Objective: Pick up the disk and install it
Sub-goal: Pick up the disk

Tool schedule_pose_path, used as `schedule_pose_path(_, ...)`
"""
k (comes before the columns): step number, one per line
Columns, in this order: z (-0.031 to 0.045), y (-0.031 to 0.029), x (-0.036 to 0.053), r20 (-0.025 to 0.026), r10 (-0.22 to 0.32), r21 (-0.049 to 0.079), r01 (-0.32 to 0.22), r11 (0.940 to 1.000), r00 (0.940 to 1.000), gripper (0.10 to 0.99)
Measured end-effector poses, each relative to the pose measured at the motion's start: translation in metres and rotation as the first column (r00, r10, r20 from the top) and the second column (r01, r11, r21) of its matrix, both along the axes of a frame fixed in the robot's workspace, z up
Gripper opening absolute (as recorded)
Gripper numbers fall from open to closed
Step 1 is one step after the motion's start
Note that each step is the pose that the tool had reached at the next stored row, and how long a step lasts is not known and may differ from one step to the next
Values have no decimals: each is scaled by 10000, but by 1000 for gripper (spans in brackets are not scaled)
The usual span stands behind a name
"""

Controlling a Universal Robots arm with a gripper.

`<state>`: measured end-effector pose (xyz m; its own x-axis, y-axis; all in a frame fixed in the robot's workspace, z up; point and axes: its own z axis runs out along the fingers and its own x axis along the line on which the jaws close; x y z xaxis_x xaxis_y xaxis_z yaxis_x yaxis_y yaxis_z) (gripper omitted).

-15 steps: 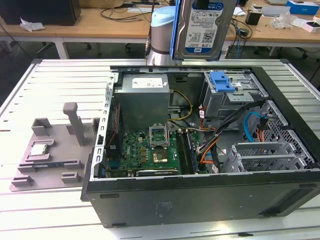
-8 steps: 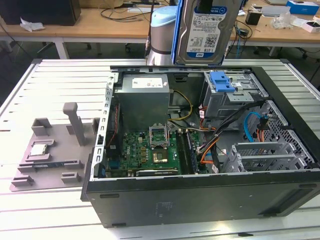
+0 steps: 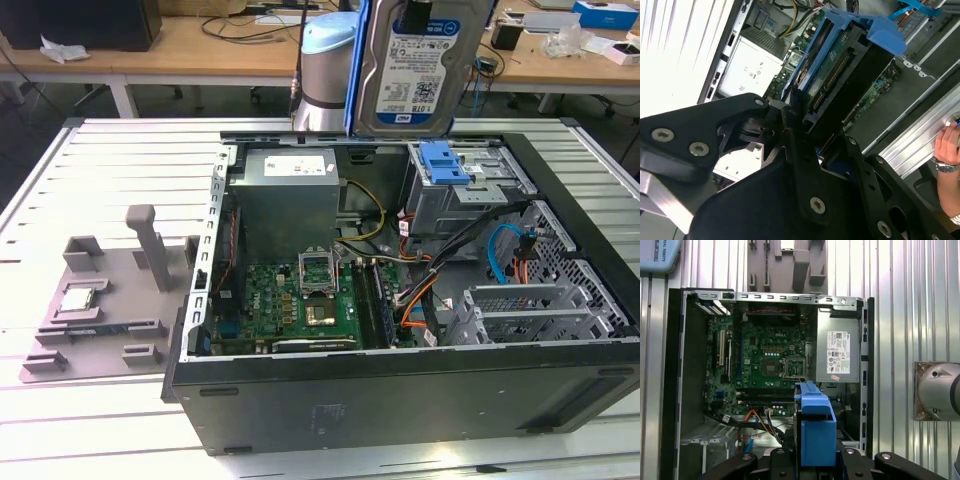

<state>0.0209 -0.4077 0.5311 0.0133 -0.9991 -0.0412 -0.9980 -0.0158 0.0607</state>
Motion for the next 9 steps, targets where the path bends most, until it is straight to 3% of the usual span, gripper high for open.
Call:
schedule_pose_path(2,0,-59,0,0,0,-1,0,10000,10000,365)
schedule_pose_path(9,-2,-176,0,0,0,1,0,10000,10000,365)
